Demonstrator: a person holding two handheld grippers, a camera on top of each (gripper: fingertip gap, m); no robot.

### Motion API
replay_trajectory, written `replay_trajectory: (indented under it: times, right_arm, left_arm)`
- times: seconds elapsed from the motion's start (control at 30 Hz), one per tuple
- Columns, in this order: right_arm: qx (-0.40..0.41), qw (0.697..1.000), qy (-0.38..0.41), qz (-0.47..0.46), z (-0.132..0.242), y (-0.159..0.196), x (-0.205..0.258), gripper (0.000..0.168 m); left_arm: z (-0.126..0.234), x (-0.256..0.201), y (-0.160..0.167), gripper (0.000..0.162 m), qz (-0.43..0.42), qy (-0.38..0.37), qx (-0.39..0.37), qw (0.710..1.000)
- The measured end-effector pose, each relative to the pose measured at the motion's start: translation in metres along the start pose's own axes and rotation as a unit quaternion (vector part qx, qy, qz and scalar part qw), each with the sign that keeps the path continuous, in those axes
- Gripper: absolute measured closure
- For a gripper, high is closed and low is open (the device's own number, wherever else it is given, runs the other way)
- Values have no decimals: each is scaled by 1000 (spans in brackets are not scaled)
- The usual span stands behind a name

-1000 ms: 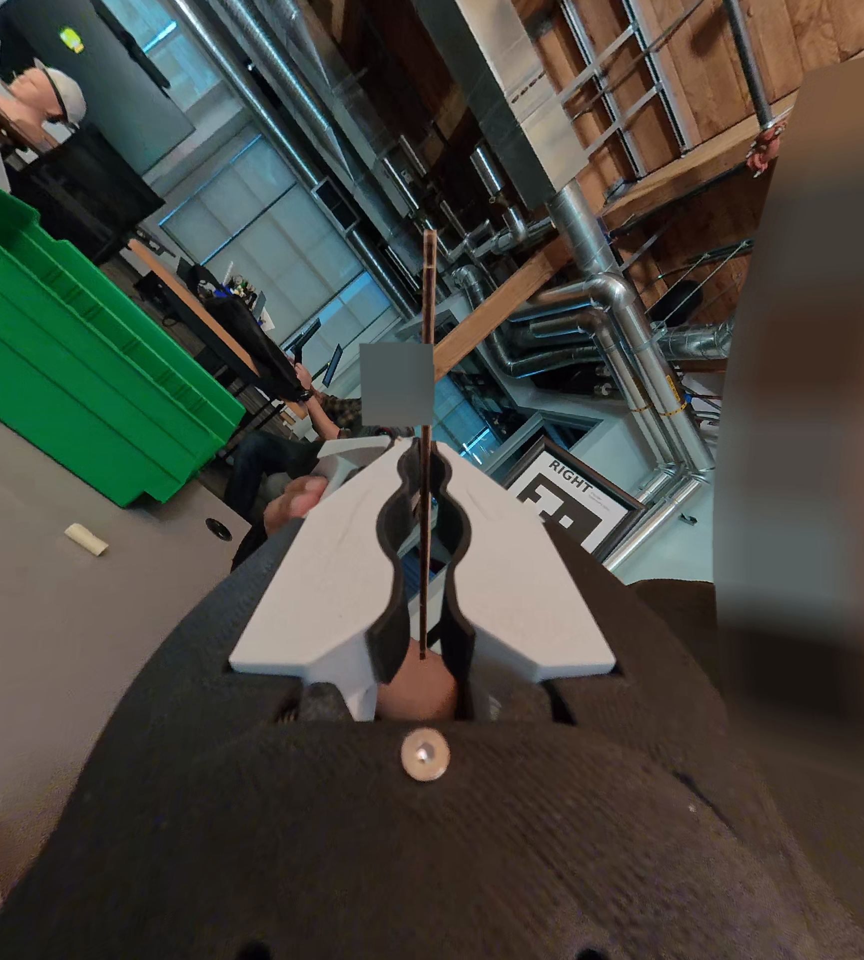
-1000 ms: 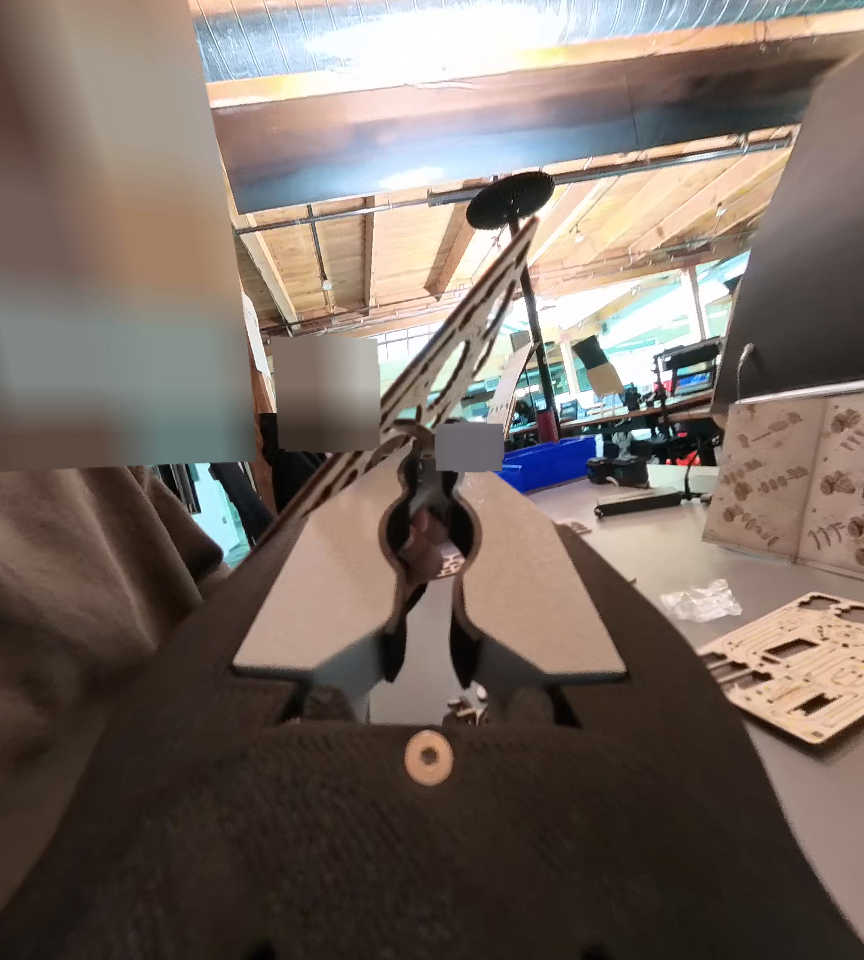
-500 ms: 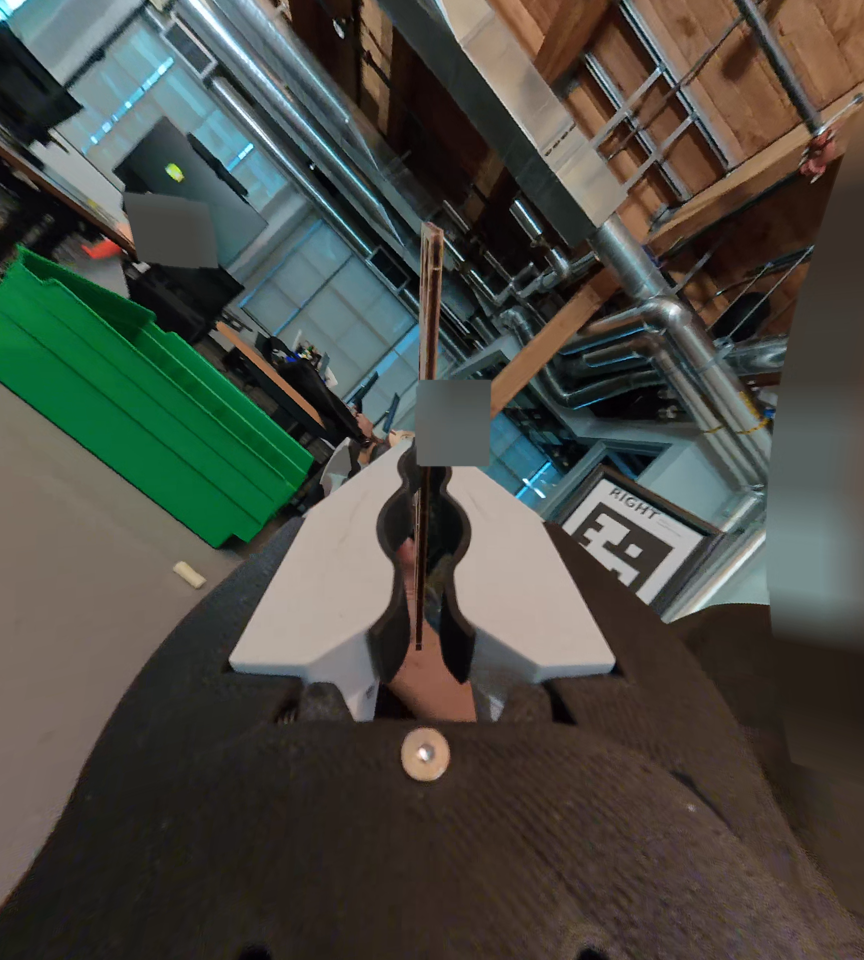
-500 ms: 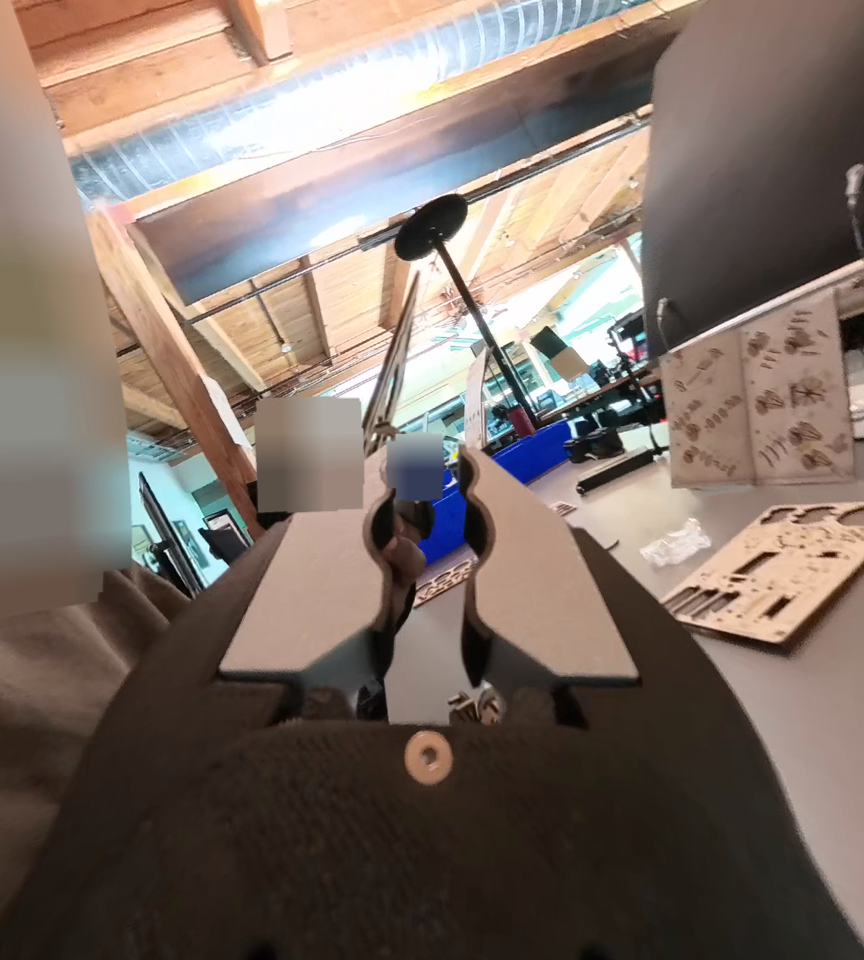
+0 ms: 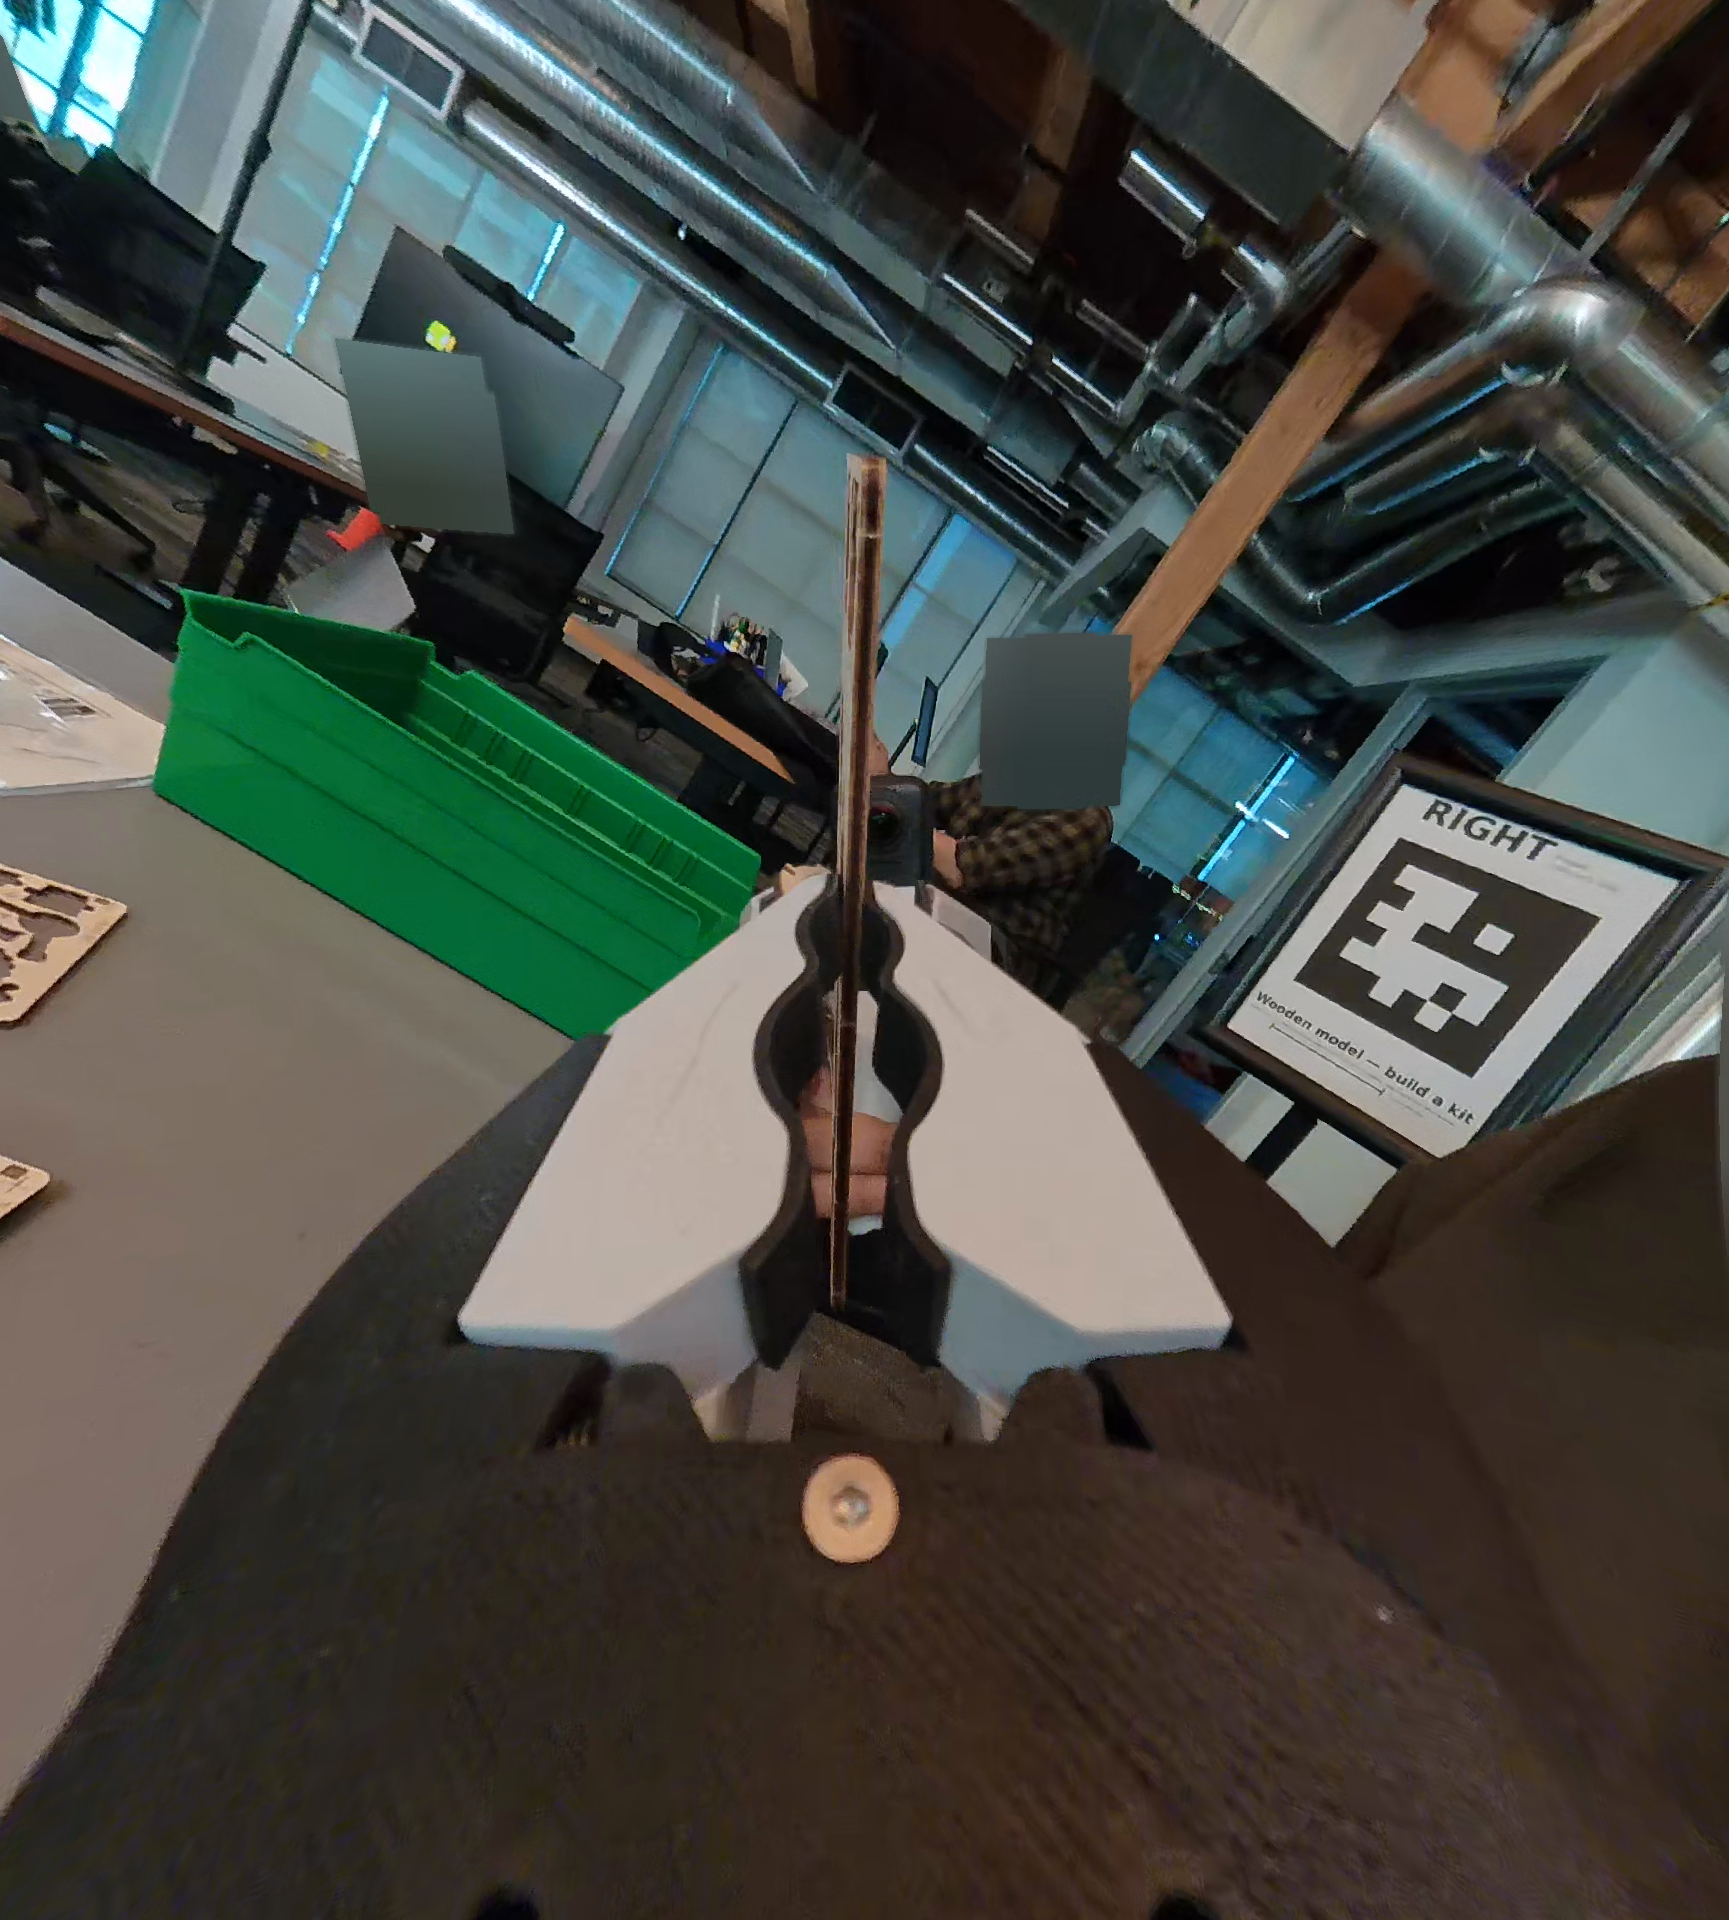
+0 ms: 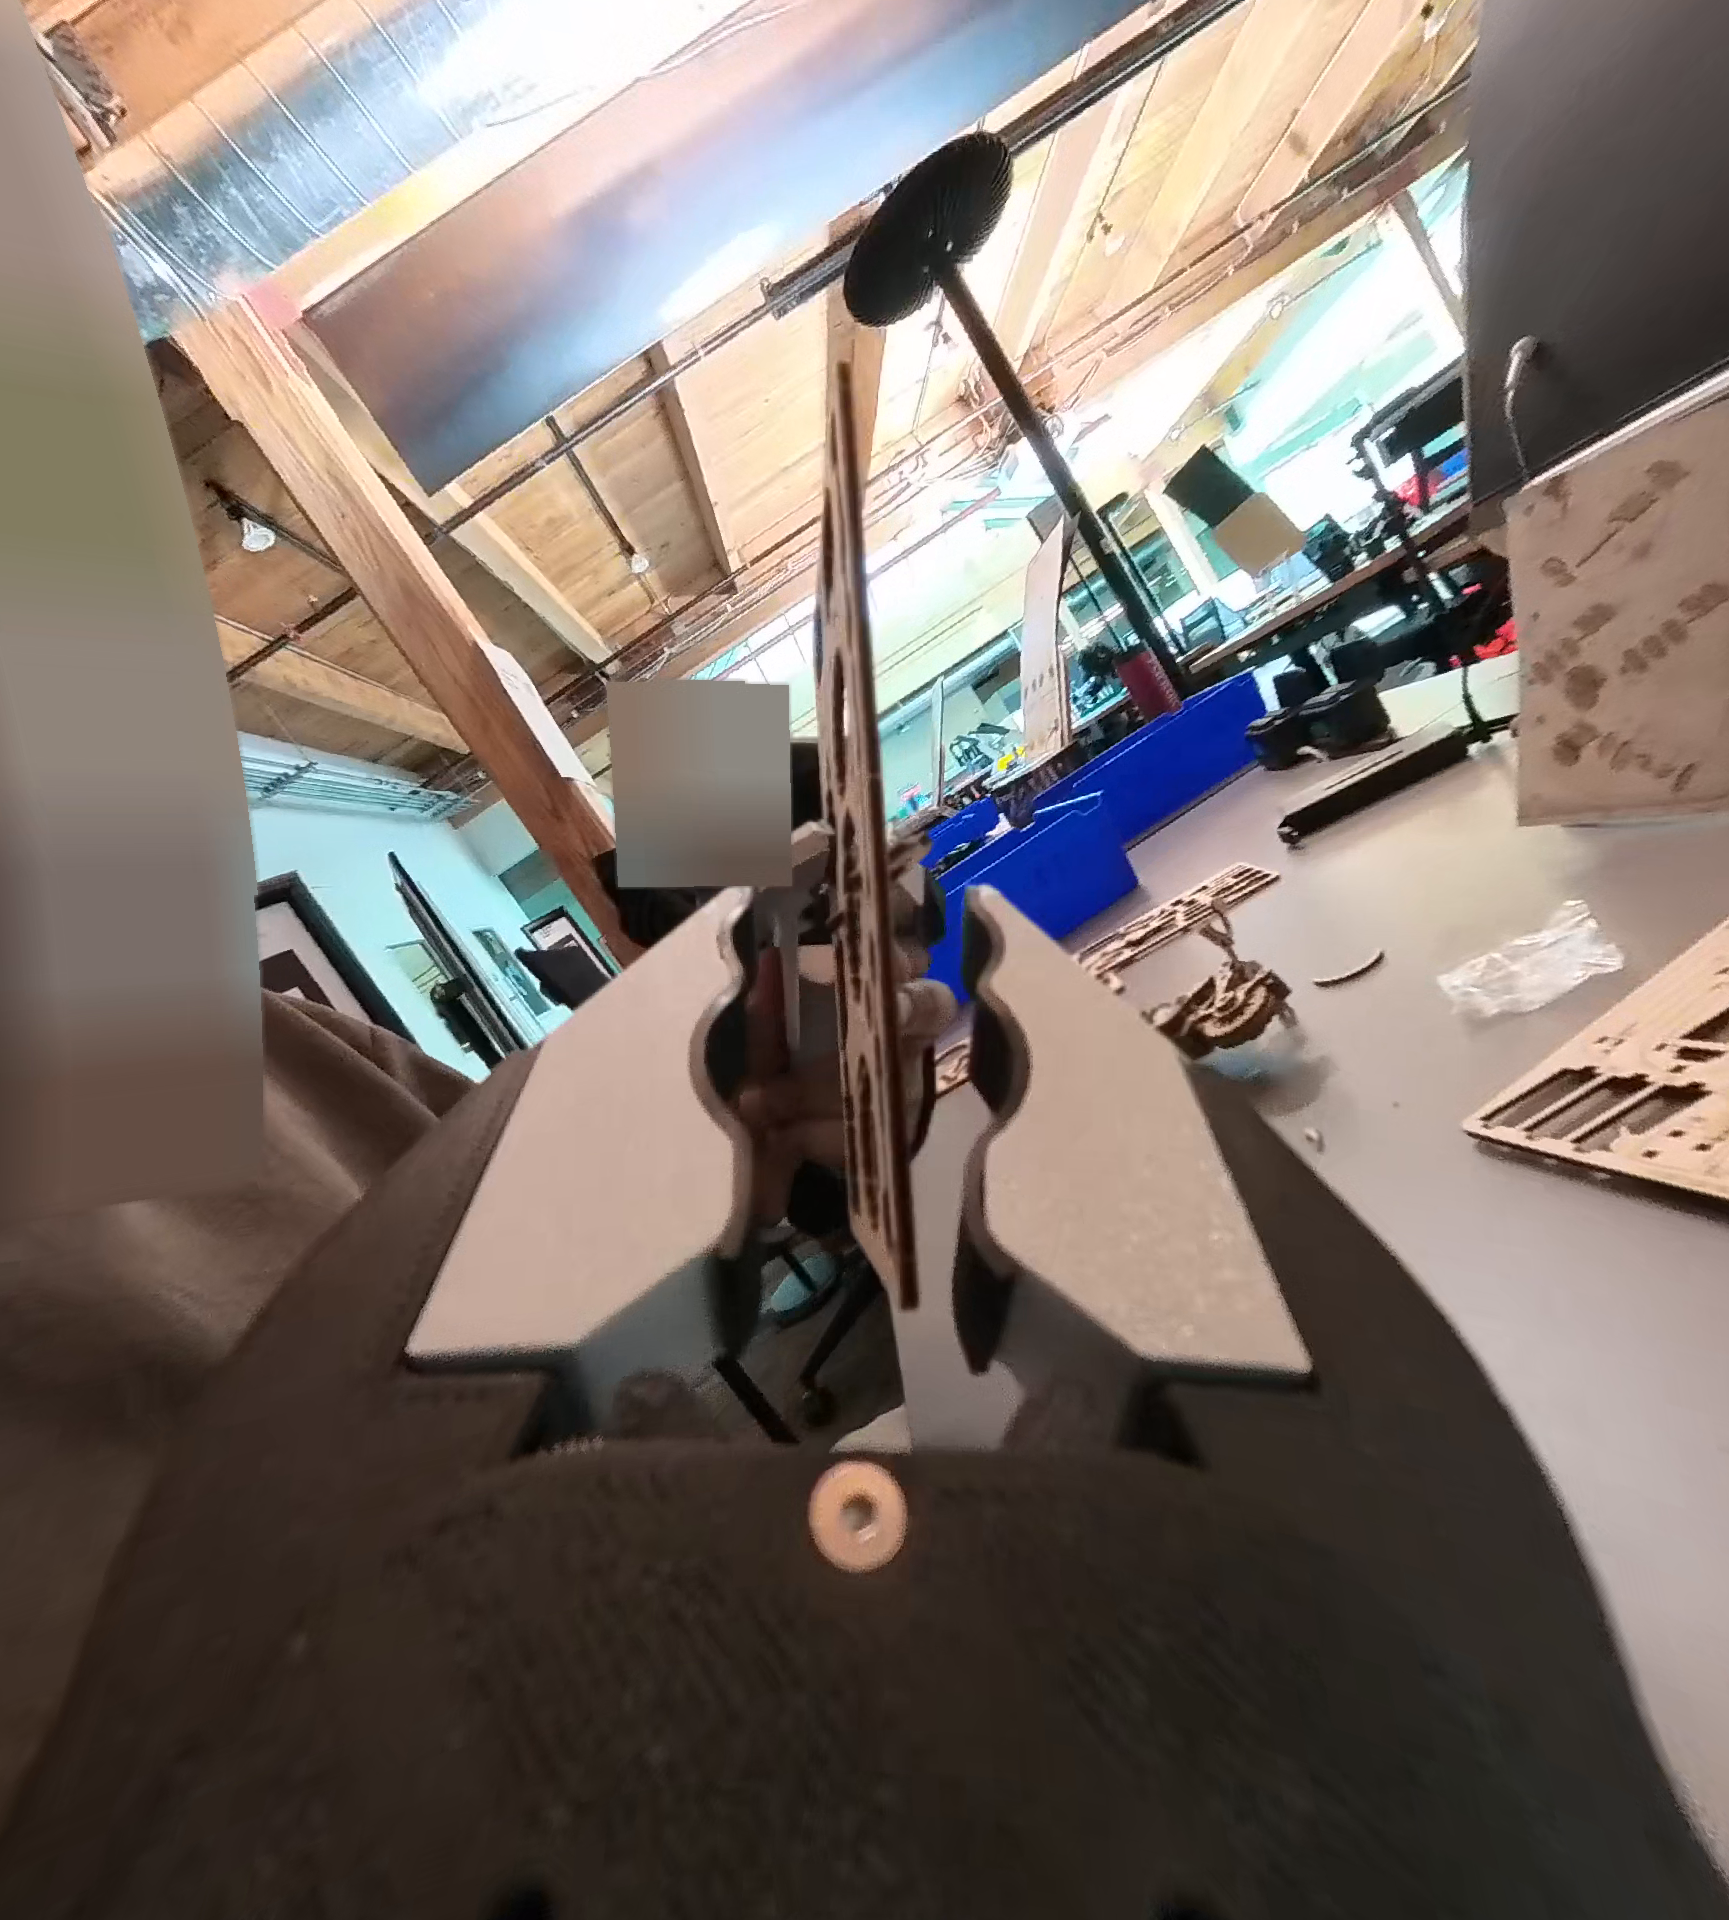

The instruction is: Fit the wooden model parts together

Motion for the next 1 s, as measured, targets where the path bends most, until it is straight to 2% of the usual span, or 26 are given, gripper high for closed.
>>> replay_trajectory:
  times: [0.17,0.23,0.33,0.43,0.77,1.0]
  right_arm:
    - [-6,1000,-21,-21,2,0,-1,144]
    - [-7,999,-21,-25,3,0,-2,155]
    - [-6,999,-22,-29,2,1,-3,156]
    - [-14,999,-37,-28,3,2,-1,165]
    - [-18,998,-61,-24,5,3,-1,163]
    - [-19,999,-38,-13,4,2,-3,162]
  left_arm:
    - [-4,0,6,162,9,9,22,1000]
    - [-5,0,6,162,15,11,23,1000]
    - [-4,3,7,162,29,10,23,999]
    - [-4,5,9,162,54,12,23,998]
    - [-6,5,11,162,128,42,9,991]
    - [-5,6,12,162,130,45,5,991]
Point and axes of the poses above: each gripper's, where its closed fingertips meet, z back along the fingers, y out of its underside, x = y × z across the jaws, the point moved 8 cm from there along z, back along the fingers, and after that the axes turned 11 degrees about -z, right-handed, at the moved point
